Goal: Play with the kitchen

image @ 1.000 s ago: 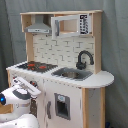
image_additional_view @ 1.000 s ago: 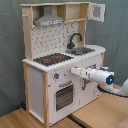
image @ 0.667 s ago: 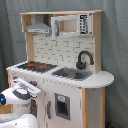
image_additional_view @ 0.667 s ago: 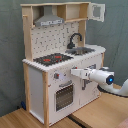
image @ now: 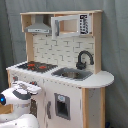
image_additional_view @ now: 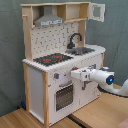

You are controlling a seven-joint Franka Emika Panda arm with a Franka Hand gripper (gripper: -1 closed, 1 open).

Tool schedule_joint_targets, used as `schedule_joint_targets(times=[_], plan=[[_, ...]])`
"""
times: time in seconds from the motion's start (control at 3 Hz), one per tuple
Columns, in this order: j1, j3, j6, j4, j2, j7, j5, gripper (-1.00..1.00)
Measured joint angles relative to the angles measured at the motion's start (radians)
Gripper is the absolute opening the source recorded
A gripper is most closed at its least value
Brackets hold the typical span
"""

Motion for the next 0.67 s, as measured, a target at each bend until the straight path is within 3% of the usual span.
schedule_joint_targets(times=[0.67], plan=[[0.001, 0.000, -0.001, -0.003, 0.000, -0.202, 0.000, -1.00]])
